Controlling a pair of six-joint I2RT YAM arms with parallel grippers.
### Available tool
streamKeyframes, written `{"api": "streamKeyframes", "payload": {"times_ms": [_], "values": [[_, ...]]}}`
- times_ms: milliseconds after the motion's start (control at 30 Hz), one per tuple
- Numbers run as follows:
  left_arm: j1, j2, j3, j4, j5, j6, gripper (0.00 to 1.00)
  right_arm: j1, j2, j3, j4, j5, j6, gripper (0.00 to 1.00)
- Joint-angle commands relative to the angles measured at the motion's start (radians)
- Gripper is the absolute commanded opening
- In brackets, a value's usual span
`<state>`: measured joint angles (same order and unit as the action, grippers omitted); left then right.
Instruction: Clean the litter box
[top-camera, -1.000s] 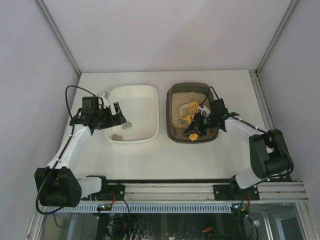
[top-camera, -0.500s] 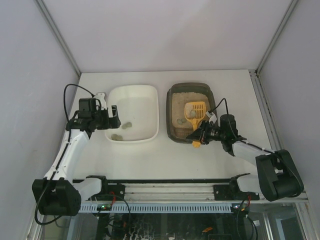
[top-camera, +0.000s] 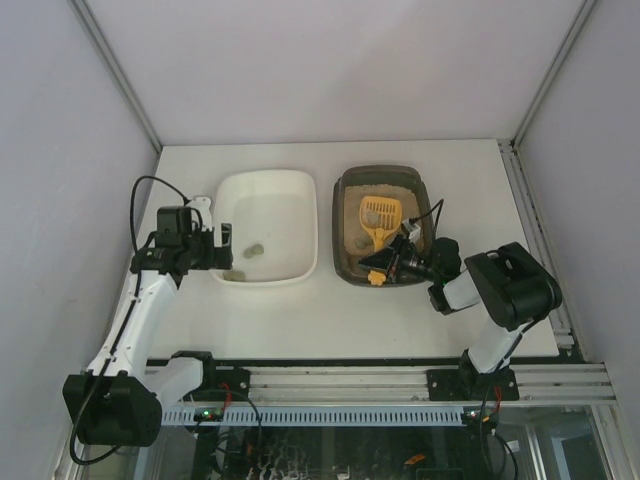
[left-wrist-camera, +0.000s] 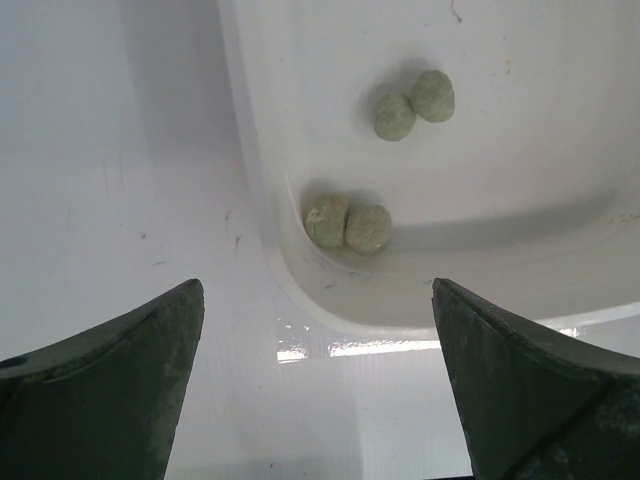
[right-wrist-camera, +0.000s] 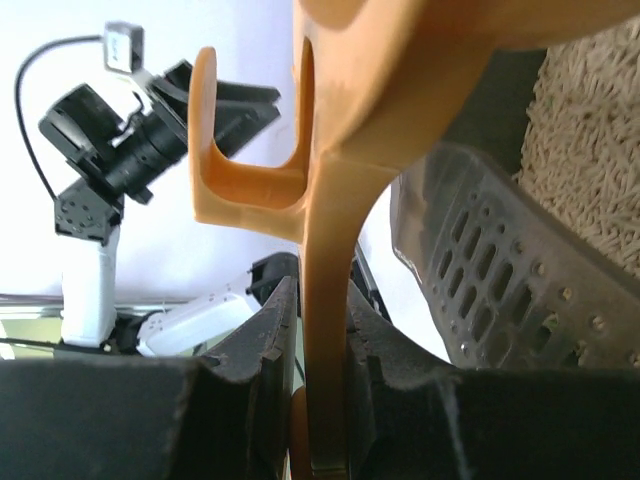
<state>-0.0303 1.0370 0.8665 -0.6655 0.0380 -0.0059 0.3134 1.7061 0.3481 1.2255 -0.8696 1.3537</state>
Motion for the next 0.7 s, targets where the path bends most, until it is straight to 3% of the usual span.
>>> {"api": "streamKeyframes", "payload": {"times_ms": [0, 133, 300, 400, 533, 667], "values": [[0.008, -0.039, -0.031, -0.005, -0.038, 0.037, 1.0, 0.014, 0.016, 0.007, 0.258, 0.038, 0.097, 0.0], [0.007, -0.039, -0.031, -0.007, -0.019, 0.045, 1.0, -0.043, -0.048, -0.029, 0.256, 0.04, 0.114, 0.0], [0.008, -0.042, -0.025, -0.028, 0.077, 0.085, 1.0, -0.035, -0.197, -0.015, -0.175, 0.013, -0.099, 0.0], [0.008, -0.04, -0.01, -0.072, 0.175, 0.123, 1.0, -0.105, -0.282, -0.084, -0.208, 0.04, -0.099, 0.0], [0.008, -0.041, -0.008, -0.08, 0.217, 0.139, 1.0, -0.061, -0.354, -0.031, -0.493, 0.055, -0.235, 0.0], [0.007, -0.031, -0.006, -0.082, 0.217, 0.14, 1.0, -0.118, -0.369, -0.048, -0.471, 0.055, -0.212, 0.0]]}}
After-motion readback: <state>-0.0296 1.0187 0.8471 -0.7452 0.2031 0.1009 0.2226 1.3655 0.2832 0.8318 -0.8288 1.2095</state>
